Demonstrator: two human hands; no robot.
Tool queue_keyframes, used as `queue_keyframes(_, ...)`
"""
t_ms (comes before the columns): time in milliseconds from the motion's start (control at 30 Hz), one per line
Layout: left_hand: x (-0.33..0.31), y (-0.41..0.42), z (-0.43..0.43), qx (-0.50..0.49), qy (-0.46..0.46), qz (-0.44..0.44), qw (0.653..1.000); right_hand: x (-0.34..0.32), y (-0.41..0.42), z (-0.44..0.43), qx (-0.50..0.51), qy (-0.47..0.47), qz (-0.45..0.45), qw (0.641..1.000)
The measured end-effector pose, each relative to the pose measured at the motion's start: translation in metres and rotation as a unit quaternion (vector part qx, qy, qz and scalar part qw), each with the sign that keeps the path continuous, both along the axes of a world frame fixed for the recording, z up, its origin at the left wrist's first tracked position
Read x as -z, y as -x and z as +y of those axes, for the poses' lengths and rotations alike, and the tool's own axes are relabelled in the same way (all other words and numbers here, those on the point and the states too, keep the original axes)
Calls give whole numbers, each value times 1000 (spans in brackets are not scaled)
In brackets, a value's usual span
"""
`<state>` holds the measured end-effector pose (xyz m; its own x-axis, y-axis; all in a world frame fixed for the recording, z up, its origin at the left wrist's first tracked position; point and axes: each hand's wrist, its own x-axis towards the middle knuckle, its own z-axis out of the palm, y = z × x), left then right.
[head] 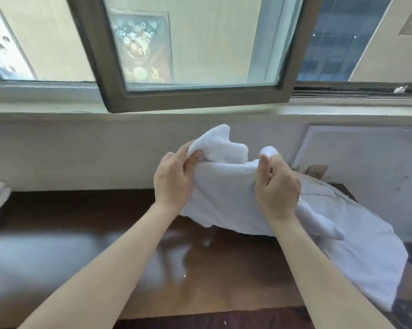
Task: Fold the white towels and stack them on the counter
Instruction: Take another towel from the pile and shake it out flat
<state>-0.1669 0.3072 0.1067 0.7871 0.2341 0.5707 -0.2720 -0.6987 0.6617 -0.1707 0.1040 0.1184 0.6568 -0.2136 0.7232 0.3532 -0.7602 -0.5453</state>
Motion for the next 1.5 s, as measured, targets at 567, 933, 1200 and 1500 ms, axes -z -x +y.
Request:
queue_keyframes(567, 116, 197, 378, -192, 54, 337, 920, 83, 82, 329, -268, 105, 236, 928)
queue_keyframes(933, 199, 135, 339, -108, -87, 556, 820, 213, 42, 356, -243, 256, 494, 795)
queue_keyframes(1200, 242, 89, 352, -116, -118, 600, 783, 270, 29, 367, -230, 355, 525, 739)
queue_keyframes(1500, 249, 40, 413, -43, -179, 545, 818, 274, 0, 414, -194, 325, 568, 731)
